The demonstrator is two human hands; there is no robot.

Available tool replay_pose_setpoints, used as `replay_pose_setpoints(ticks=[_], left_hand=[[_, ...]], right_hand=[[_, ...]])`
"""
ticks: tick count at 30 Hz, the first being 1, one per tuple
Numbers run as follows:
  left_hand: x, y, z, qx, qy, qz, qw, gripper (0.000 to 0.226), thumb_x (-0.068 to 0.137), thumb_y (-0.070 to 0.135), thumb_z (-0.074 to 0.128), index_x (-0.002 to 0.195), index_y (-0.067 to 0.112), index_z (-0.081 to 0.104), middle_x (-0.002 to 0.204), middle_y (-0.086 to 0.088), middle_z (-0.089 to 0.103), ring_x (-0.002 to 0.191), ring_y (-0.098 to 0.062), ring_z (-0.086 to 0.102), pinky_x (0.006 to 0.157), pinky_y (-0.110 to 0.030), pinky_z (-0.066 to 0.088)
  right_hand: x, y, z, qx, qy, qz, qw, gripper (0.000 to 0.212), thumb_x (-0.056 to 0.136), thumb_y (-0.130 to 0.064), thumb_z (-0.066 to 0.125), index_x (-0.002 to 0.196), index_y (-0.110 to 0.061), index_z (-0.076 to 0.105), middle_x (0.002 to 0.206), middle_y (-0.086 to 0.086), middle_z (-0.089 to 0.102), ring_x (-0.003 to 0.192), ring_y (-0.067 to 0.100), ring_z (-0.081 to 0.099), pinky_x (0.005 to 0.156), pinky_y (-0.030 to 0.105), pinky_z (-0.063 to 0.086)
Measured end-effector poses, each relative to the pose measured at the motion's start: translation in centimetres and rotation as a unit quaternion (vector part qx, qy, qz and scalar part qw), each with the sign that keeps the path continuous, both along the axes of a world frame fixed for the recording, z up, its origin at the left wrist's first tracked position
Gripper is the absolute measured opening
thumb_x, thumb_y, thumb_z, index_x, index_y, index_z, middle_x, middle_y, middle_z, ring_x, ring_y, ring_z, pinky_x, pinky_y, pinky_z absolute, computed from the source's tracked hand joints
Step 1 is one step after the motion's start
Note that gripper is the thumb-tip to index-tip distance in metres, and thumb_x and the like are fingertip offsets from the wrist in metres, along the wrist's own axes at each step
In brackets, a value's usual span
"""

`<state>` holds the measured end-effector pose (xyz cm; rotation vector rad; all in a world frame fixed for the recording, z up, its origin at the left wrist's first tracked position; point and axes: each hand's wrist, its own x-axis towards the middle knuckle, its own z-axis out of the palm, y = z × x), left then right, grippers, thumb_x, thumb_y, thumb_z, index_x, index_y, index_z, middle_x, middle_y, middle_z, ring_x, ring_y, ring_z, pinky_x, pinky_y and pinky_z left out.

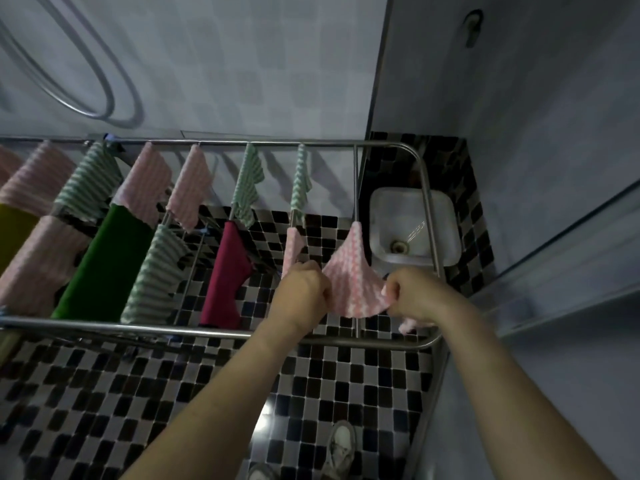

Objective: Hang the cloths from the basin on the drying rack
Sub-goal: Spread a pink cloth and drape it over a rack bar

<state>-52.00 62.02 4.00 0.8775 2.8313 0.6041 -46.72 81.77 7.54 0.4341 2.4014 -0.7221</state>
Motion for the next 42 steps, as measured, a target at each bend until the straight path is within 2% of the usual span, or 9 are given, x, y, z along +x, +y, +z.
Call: replay_pose_setpoints(ticks=[3,7,11,15,22,28,35,39,42], left_hand=[[0.1,0.1,-0.3,-0.05,-0.008,-0.019,0.999,0.015,0.07,-0.006,0.065,0.066,0.006,0.072,0.075,-0.01,0.064,0.076,-0.026,0.061,0.102,-0.054,0.041],[0.5,0.1,-0.5,-0.148,-0.047,-0.067,0.986,0.013,0.08,0.011,0.062,0.079,0.014,0.075,0.085,-0.003,0.069,0.091,-0.021,0.059,0.101,-0.044,0.043],[1.4,0.8,0.0,-0.019,-0.152,-0.024,0.988,0.016,0.089,0.02,0.059,0.084,0.016,0.074,0.083,0.001,0.072,0.073,-0.013,0.065,0.069,-0.027,0.055],[2.7,1.8,0.3,0.086,-0.201,0.036,0.975,0.01,0.087,0.028,0.068,0.095,0.023,0.071,0.088,0.007,0.07,0.074,-0.004,0.062,0.067,-0.019,0.05],[3.4,1.6,-0.4,0.099,-0.233,0.076,0.965,0.019,0.075,0.023,0.08,0.088,0.02,0.067,0.087,0.001,0.072,0.075,-0.011,0.068,0.069,-0.03,0.058],[3.5,1.6,-0.2,0.092,-0.245,0.067,0.963,0.026,0.079,0.028,0.077,0.092,0.025,0.055,0.075,0.012,0.063,0.068,-0.004,0.063,0.057,-0.015,0.049],[3.6,1.4,0.5,0.137,-0.222,0.056,0.964,0.012,0.088,0.024,0.067,0.097,0.021,0.061,0.089,0.01,0.066,0.083,-0.008,0.065,0.074,-0.027,0.056],[3.1,1.3,4.2,0.348,-0.371,0.034,0.86,0.027,0.087,0.034,0.067,0.108,0.018,0.065,0.104,0.002,0.069,0.104,-0.012,0.065,0.095,-0.033,0.051],[2.8,1.4,6.7,0.369,-0.338,-0.014,0.866,0.022,0.087,0.025,0.07,0.101,0.009,0.065,0.099,-0.011,0.068,0.097,-0.023,0.066,0.091,-0.039,0.054]], right_hand=[[0.3,-0.5,-0.4,0.012,-0.04,0.065,0.997,0.017,0.082,-0.009,0.071,0.075,-0.023,0.064,0.091,-0.002,0.067,0.08,0.012,0.062,0.06,0.024,0.045],[0.5,-0.5,-1.3,-0.01,-0.088,0.1,0.991,0.018,0.086,-0.012,0.067,0.099,-0.021,0.075,0.104,-0.003,0.072,0.087,0.011,0.065,0.079,0.026,0.054],[0.2,-0.6,-1.1,-0.084,0.019,0.001,0.996,0.018,0.095,-0.026,0.059,0.08,-0.019,0.069,0.078,-0.003,0.067,0.065,0.005,0.062,0.063,0.023,0.047],[-0.6,-1.4,-0.9,-0.153,0.07,-0.075,0.983,0.025,0.093,-0.03,0.062,0.078,-0.011,0.071,0.067,0.002,0.063,0.056,0.006,0.059,0.049,0.015,0.041],[-0.7,-1.8,-1.9,-0.149,0.058,-0.073,0.984,0.017,0.084,-0.019,0.073,0.082,-0.001,0.073,0.085,0.017,0.072,0.067,0.013,0.065,0.064,0.026,0.051],[-0.8,-1.7,-1.7,-0.139,0.065,-0.042,0.987,0.012,0.083,-0.018,0.072,0.086,-0.007,0.072,0.087,0.008,0.072,0.079,0.013,0.066,0.075,0.031,0.052],[-0.7,-0.8,1.4,-0.13,0.141,-0.028,0.981,0.025,0.095,-0.036,0.057,0.084,-0.015,0.066,0.077,0.004,0.066,0.068,0.014,0.063,0.066,0.031,0.052],[-1.2,-1.2,5.2,-0.198,0.224,-0.043,0.953,0.033,0.098,-0.04,0.047,0.073,-0.021,0.056,0.067,-0.002,0.054,0.064,0.013,0.053,0.067,0.036,0.046],[-2.1,-2.8,7.1,-0.229,0.26,-0.046,0.937,0.035,0.099,-0.042,0.044,0.071,-0.022,0.05,0.064,-0.002,0.05,0.064,0.014,0.049,0.07,0.04,0.045]])
